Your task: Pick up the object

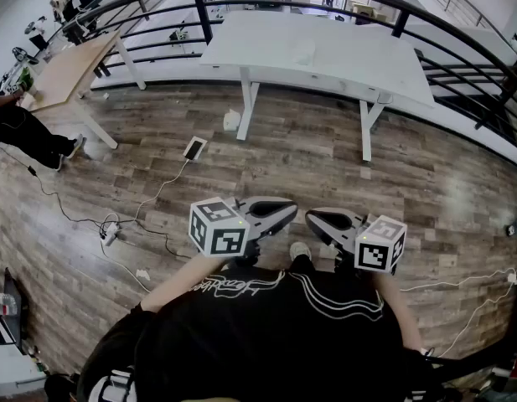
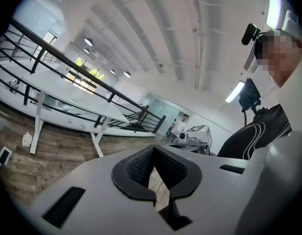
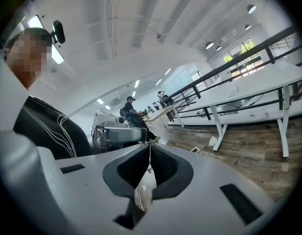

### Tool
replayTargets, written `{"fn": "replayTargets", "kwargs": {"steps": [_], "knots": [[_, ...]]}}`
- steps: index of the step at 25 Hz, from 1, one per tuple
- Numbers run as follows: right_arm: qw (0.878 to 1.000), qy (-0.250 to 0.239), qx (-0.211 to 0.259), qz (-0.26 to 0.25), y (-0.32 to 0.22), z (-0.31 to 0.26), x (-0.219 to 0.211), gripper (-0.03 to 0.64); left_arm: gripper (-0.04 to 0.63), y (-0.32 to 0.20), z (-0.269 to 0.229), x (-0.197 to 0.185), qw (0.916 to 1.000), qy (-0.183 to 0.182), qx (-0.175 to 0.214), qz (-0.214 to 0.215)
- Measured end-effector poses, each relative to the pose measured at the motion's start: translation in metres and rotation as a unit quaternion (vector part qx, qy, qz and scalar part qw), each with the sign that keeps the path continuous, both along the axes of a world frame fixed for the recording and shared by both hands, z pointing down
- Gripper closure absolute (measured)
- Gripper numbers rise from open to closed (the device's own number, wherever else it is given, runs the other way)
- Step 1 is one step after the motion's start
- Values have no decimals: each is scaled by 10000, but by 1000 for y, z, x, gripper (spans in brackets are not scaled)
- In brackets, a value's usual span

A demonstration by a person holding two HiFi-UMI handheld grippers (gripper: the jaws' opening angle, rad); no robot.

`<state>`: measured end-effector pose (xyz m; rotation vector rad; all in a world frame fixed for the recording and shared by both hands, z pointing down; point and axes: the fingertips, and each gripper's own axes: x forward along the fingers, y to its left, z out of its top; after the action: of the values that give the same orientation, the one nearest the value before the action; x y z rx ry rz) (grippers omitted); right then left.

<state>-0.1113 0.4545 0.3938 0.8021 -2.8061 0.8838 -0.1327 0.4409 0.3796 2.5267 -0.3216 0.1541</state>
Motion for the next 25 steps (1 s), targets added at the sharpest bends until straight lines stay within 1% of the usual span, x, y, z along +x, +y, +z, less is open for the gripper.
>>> {"fn": "replayTargets", "kwargs": {"steps": [6,11,18,25], "knots": [[10000,17,17,12,-1,1,-2,600,588,0,2,-1,10000,20,-6,14],[10000,36,56,54,-2,-1,-8,600,588,-1,1,-10,10000,97,5,-25],[9997,-170,-2,150,-7,0,-5,600,588,-4,-1,-11,9998,189,-6,-60],[9992,-395,18,33,-29,-1,-8,600,588,-23,1,-11,9999,77,32,-100]]}}
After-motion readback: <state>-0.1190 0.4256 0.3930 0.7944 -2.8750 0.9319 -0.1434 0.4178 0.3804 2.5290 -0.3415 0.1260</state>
